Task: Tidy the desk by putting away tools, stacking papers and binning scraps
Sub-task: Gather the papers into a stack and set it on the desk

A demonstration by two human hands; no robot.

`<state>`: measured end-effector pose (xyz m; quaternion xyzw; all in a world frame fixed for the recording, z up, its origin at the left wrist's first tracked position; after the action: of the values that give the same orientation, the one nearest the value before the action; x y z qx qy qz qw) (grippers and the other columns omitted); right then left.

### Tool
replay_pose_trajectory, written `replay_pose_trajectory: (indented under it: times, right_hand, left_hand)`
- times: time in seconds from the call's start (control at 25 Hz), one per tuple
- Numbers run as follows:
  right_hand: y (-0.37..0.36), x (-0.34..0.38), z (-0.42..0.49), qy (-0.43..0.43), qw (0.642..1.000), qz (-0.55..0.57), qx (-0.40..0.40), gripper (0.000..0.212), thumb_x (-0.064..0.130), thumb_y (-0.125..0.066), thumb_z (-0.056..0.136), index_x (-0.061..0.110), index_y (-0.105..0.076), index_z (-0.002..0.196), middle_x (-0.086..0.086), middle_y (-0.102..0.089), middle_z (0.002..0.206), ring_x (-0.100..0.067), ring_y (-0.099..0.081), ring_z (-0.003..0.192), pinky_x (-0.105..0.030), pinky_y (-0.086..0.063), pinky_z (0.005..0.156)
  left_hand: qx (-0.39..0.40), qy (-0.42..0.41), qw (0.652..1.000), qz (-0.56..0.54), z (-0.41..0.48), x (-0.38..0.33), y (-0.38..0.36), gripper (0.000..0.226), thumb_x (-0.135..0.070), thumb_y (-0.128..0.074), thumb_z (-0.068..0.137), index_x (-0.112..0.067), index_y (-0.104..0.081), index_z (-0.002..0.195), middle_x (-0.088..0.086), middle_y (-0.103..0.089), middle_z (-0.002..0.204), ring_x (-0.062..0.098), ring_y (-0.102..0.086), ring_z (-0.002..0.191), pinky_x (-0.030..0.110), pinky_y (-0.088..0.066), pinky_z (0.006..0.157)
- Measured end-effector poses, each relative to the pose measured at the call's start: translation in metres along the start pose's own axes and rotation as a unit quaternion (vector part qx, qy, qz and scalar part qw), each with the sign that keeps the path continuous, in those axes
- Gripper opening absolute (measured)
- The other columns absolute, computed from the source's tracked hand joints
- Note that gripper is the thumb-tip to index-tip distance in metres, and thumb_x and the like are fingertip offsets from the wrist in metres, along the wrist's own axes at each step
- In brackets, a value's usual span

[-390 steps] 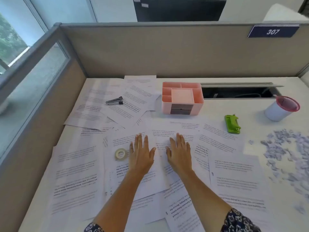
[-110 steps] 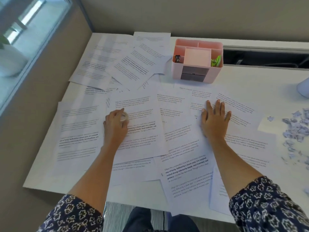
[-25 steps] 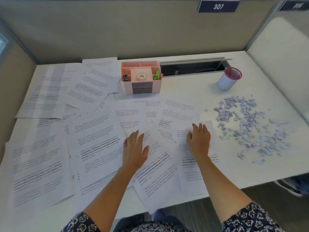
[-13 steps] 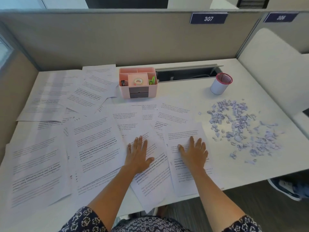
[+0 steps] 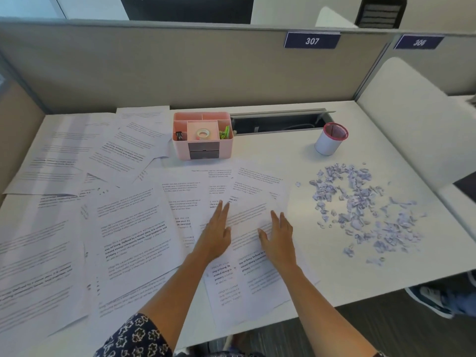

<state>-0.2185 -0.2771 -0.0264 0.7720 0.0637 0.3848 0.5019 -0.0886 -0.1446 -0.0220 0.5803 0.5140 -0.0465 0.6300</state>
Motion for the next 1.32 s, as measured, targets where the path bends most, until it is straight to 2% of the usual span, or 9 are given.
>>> replay_pose_trajectory:
  times: [0.08,0.2,0.4,0.56,0.76,0.92,1.04,1.16,1.32]
  right_hand:
    - [0.007,-0.005,0.005,-0.015,0.999,-0.013,-0.031,0.065,0.033,-0.052,0.097,0.015,-0.023,0.152,-0.013,-0.018,0.159,-0.031,-0.013,0.146,-0.045,-0.028,0.114]
    - [0.012,-0.017,0.009,-0.083,0.992,-0.079,-0.058,0.067,0.041,-0.054,0.092,0.015,-0.029,0.148,-0.015,-0.030,0.154,-0.033,-0.026,0.139,-0.048,-0.034,0.107]
    - [0.008,-0.016,0.007,-0.121,0.982,-0.127,-0.069,0.076,0.061,-0.059,0.081,0.016,-0.038,0.139,-0.012,-0.046,0.133,-0.030,-0.041,0.120,-0.044,-0.041,0.091]
    - [0.000,-0.007,0.002,-0.128,0.979,-0.145,-0.072,0.077,0.066,-0.061,0.077,0.015,-0.043,0.132,-0.011,-0.051,0.122,-0.030,-0.044,0.113,-0.040,-0.041,0.086]
    - [-0.009,0.008,-0.006,-0.149,0.982,-0.107,-0.051,0.072,0.063,-0.068,0.073,0.014,-0.048,0.123,-0.010,-0.051,0.120,-0.029,-0.041,0.115,-0.039,-0.039,0.088]
    - [-0.019,0.021,-0.012,-0.170,0.983,-0.069,-0.028,0.064,0.047,-0.071,0.076,0.016,-0.044,0.125,-0.009,-0.049,0.124,-0.029,-0.041,0.117,-0.039,-0.039,0.091]
    - [-0.024,0.025,-0.011,-0.196,0.980,-0.028,-0.008,0.060,0.031,-0.070,0.079,0.015,-0.039,0.127,-0.009,-0.053,0.124,-0.031,-0.044,0.119,-0.041,-0.039,0.094]
    - [-0.027,0.020,-0.006,-0.231,0.971,0.060,0.007,0.062,0.020,-0.066,0.079,0.011,-0.037,0.133,-0.010,-0.055,0.123,-0.033,-0.052,0.114,-0.043,-0.045,0.095]
    - [-0.021,0.015,-0.001,-0.269,0.936,0.225,0.001,0.063,0.009,-0.066,0.078,0.009,-0.039,0.136,-0.011,-0.058,0.121,-0.031,-0.059,0.105,-0.041,-0.053,0.088]
  left_hand:
    - [-0.066,0.027,0.997,0.008,-0.001,0.006,0.011,0.063,-0.013,-0.039,0.099,-0.018,-0.009,0.155,-0.001,0.002,0.163,0.017,-0.011,0.149,0.035,-0.020,0.117]
    - [-0.133,0.108,0.982,0.084,-0.014,0.023,0.023,0.061,-0.015,-0.045,0.097,-0.010,-0.019,0.152,0.009,-0.009,0.162,0.029,-0.019,0.146,0.045,-0.021,0.118]
    - [-0.089,0.153,0.946,0.272,-0.041,0.042,0.014,0.073,-0.048,-0.043,0.094,-0.001,-0.029,0.148,0.018,-0.019,0.158,0.034,-0.014,0.147,0.057,0.005,0.116]
    - [-0.076,0.163,0.938,0.297,-0.058,0.054,0.000,0.080,-0.059,-0.027,0.089,0.003,-0.051,0.134,0.024,-0.038,0.148,0.037,-0.026,0.142,0.062,-0.001,0.113]
    - [-0.066,0.150,0.949,0.270,-0.064,0.066,-0.004,0.093,-0.064,0.011,0.088,-0.006,-0.027,0.150,0.018,-0.013,0.160,0.030,-0.003,0.149,0.058,0.006,0.115]
    - [-0.069,0.150,0.950,0.266,-0.065,0.076,-0.003,0.084,-0.067,0.007,0.088,-0.018,-0.012,0.154,0.014,-0.002,0.162,0.028,0.006,0.149,0.058,0.008,0.114]
    - [-0.067,0.147,0.949,0.269,-0.067,0.076,0.002,0.090,-0.071,0.020,0.078,-0.024,0.001,0.153,0.011,0.008,0.162,0.027,0.015,0.148,0.055,0.016,0.112]
    - [-0.056,0.141,0.951,0.270,-0.065,0.074,0.007,0.098,-0.071,0.032,0.070,-0.025,0.007,0.153,0.007,0.014,0.161,0.025,0.019,0.147,0.054,0.018,0.112]
    - [-0.052,0.131,0.952,0.272,-0.058,0.070,0.014,0.108,-0.068,0.039,0.064,-0.016,0.008,0.153,0.002,0.013,0.162,0.022,0.017,0.148,0.052,0.017,0.112]
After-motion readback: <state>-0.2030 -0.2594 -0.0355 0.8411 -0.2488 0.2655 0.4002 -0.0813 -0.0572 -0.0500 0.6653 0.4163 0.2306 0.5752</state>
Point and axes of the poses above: each hand's wrist, its own z-axis towards the middle knuckle, its own y-axis out of the back of the hand, x = y × z, the point moved 5 cm from there along z, towards the middle knuckle
